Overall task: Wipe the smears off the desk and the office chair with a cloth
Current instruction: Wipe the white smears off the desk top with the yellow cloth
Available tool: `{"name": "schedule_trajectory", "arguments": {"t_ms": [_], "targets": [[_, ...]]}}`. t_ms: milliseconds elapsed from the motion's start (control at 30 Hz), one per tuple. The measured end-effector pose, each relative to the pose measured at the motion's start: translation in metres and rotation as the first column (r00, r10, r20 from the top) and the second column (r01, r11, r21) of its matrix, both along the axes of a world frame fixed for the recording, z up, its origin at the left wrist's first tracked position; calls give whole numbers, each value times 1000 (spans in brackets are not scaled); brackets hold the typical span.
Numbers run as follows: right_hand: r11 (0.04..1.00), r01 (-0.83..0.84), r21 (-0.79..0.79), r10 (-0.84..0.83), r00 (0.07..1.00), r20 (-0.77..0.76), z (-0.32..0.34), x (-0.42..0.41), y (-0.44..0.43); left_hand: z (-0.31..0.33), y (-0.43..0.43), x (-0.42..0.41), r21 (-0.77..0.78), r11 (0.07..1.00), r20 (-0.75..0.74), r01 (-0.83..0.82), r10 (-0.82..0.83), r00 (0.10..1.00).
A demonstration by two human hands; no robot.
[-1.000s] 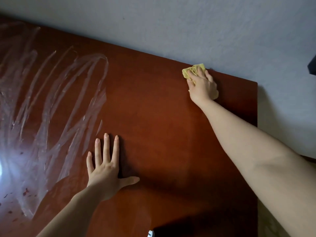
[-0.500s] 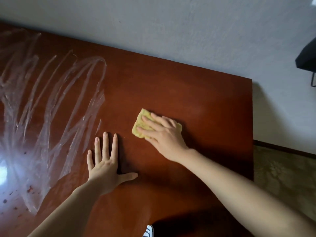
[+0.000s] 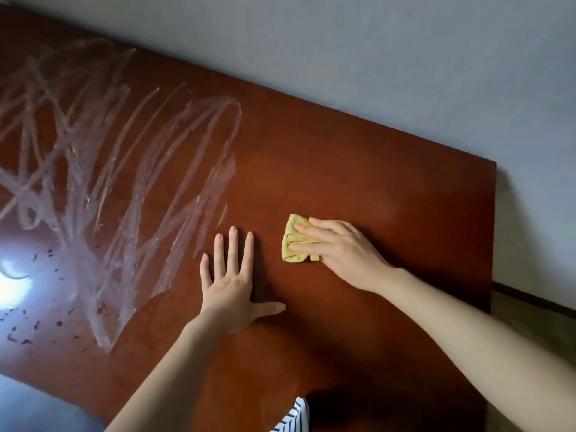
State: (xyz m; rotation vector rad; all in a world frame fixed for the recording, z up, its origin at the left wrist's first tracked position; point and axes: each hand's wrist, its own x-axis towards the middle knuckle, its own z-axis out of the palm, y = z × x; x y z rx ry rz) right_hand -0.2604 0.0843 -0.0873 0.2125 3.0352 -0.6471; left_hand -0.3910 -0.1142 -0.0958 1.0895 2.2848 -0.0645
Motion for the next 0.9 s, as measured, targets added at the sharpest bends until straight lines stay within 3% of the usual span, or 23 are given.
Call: {"name": "schedule_trajectory", "arguments": {"t_ms": [167,367,567,700,900], "targets": [[986,167,-7,-167,986,15,1,-60,23,-1,-5,3,102,994,-29,-28,31,999],[944,331,-11,-330,942,58,5,-138,51,1,-8,2,240,968,38,-76,69,997],[732,678,-69,-675,735,67,2,-189,22,7,-16,-6,459,863,212,-214,127,969],[765,640,-66,-639,768,34,-3,-186,-25,18,-26,-10,595,747,277,-297,156,948],[915,402,-5,-402,915,13,-11,-148,-87,25,-54,3,684,643,164,-346,326,931]]}}
